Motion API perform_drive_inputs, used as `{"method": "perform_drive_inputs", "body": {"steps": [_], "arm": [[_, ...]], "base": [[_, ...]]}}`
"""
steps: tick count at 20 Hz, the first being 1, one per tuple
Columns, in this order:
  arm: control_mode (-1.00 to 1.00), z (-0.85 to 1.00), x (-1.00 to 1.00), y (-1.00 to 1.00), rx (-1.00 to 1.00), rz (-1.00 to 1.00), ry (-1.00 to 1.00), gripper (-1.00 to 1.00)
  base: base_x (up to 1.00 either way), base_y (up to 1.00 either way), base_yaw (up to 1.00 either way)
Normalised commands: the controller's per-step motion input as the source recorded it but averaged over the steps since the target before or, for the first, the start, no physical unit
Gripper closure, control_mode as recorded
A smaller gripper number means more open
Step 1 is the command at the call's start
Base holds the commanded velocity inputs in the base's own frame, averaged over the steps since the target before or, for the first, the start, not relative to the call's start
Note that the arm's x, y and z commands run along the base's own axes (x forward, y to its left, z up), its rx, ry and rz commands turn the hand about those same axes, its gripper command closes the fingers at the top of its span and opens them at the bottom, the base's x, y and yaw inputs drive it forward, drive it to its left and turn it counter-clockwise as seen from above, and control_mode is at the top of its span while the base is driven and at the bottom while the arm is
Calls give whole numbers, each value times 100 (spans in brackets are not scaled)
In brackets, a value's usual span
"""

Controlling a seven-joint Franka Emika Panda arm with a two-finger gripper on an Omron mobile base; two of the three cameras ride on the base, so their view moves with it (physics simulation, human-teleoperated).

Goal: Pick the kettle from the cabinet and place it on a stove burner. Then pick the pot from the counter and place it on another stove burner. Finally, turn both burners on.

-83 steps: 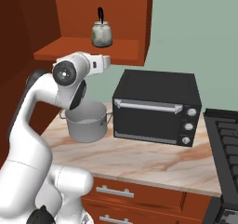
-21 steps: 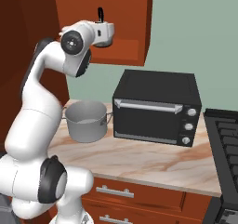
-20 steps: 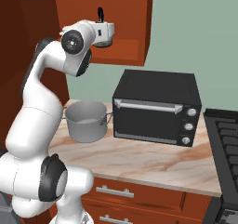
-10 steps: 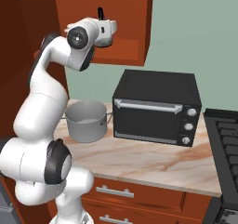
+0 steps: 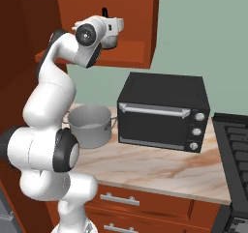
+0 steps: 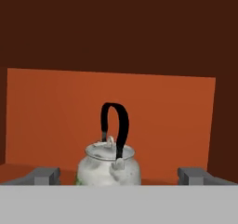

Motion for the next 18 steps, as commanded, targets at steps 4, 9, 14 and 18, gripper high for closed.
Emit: {"method": "perform_drive_inputs", "body": {"steps": [4, 9, 14, 18], "arm": [[-100, 0, 37, 0, 0, 0, 0, -100], [-100, 2, 27, 0, 0, 0, 0, -100], [-100, 1, 23, 0, 0, 0, 0, -100], [-100, 1, 20, 0, 0, 0, 0, -100]], "base": [[0, 0, 0], [0, 0, 0], [0, 0, 0], [0, 0, 0]]}}
